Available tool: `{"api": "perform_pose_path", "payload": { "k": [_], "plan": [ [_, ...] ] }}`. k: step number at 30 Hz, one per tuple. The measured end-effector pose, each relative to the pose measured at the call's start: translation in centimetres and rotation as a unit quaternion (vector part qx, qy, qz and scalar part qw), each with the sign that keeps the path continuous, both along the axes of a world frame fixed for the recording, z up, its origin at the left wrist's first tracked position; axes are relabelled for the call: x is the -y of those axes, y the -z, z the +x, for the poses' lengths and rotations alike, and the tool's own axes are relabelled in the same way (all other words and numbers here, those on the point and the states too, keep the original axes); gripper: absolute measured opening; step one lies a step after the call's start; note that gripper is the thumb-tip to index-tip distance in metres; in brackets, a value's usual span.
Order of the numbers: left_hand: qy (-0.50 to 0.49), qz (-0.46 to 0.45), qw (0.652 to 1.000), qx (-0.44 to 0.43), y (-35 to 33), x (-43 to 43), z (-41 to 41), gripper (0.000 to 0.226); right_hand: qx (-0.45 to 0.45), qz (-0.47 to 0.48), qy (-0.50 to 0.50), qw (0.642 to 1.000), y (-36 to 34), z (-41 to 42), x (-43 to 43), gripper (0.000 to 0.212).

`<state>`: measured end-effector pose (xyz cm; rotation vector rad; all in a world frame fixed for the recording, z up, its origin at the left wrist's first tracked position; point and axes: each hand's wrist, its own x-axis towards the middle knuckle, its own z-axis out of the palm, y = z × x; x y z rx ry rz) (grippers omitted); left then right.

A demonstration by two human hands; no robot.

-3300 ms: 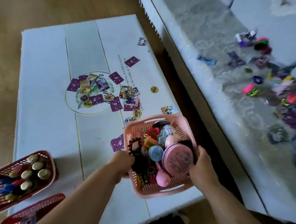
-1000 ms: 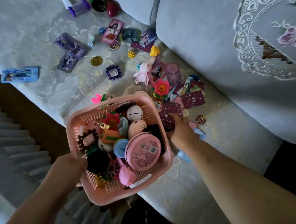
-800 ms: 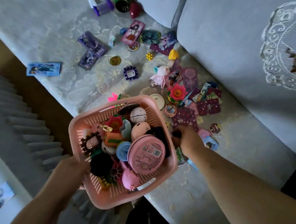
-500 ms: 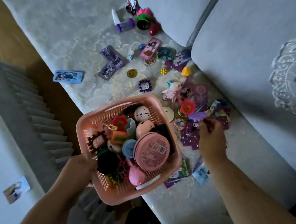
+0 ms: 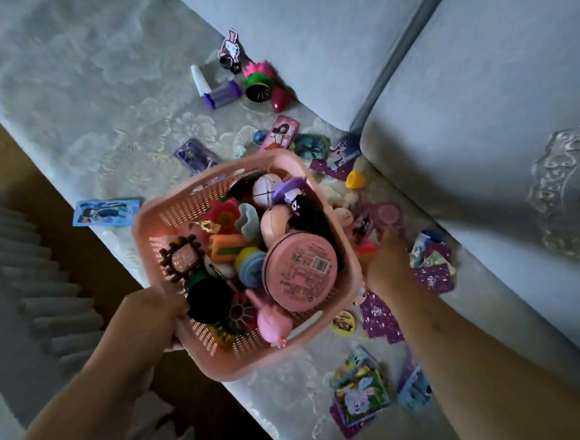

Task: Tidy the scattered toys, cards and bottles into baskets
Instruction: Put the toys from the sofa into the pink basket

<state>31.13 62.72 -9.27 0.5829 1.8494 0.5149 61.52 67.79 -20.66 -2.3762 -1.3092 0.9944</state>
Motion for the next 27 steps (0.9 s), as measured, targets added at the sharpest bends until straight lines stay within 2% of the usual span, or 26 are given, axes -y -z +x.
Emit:
{"api": "perform_pose_path", "payload": {
  "k": [3, 5, 7, 9, 11, 12, 15, 17, 19, 20, 22, 23, 25, 27],
  "plan": [
    [0.003, 0.002, 1.0, -0.007, 0.7, -2.6, -1.9, 0.013, 0.057, -0.004, -0.008, 0.998, 2.2, -0.9, 0.0, 0.071],
    [0.006, -0.004, 1.0, -0.002, 1.2, -4.4, -3.0, 0.013, 0.061, 0.04, 0.105, 0.992, 2.0, -1.7, 0.3, 0.053],
    [0.001, -0.009, 1.0, 0.001, 1.6, -5.8, -3.3, 0.012, -0.005, 0.108, 0.247, 0.963, 0.4, -2.4, 0.2, 0.036],
    [-0.001, -0.01, 1.0, 0.001, 1.7, -6.9, -3.0, 0.01, -0.064, 0.178, 0.315, 0.93, -2.0, -3.1, -0.1, 0.03],
    [-0.002, -0.008, 1.0, 0.002, 1.8, -8.0, -2.6, 0.011, -0.085, 0.262, 0.327, 0.904, -5.2, -4.2, -0.5, 0.037],
    [-0.002, -0.007, 1.0, 0.003, 1.8, -8.4, -2.2, 0.011, -0.093, 0.301, 0.318, 0.894, -6.9, -4.8, -0.7, 0.032],
    [0.005, 0.001, 1.0, 0.002, 1.6, -9.5, -1.2, 0.012, -0.135, 0.372, 0.186, 0.899, -11.5, -7.5, -1.6, 0.014],
    [0.017, 0.008, 1.0, 0.004, 1.4, -9.9, -0.2, 0.012, -0.164, 0.337, 0.05, 0.926, -12.5, -8.9, -2.1, 0.022],
    [0.027, 0.006, 1.0, 0.013, 1.5, -10.1, 0.9, 0.011, -0.122, 0.302, -0.028, 0.945, -11.9, -9.3, -2.3, 0.042],
    [0.029, 0.002, 0.999, 0.018, 1.5, -10.1, 1.6, 0.011, -0.101, 0.311, -0.015, 0.945, -11.1, -8.9, -2.4, 0.043],
    [0.018, -0.003, 0.999, 0.037, 1.5, -10.2, 2.6, 0.01, -0.092, 0.336, 0.099, 0.932, -9.6, -7.1, -2.6, 0.028],
    [0.008, -0.003, 0.999, 0.046, 1.5, -10.3, 3.2, 0.009, -0.076, 0.318, 0.158, 0.932, -8.4, -5.5, -2.6, 0.022],
    [-0.004, -0.001, 0.998, 0.055, 1.8, -10.2, 4.3, 0.011, 0.008, 0.206, 0.206, 0.957, -4.9, -1.2, -2.2, 0.025],
    [-0.017, 0.0, 0.998, 0.067, 2.2, -10.1, 5.2, 0.011, 0.098, 0.059, 0.14, 0.983, -1.2, 2.8, -1.2, 0.039]
  ]
}}
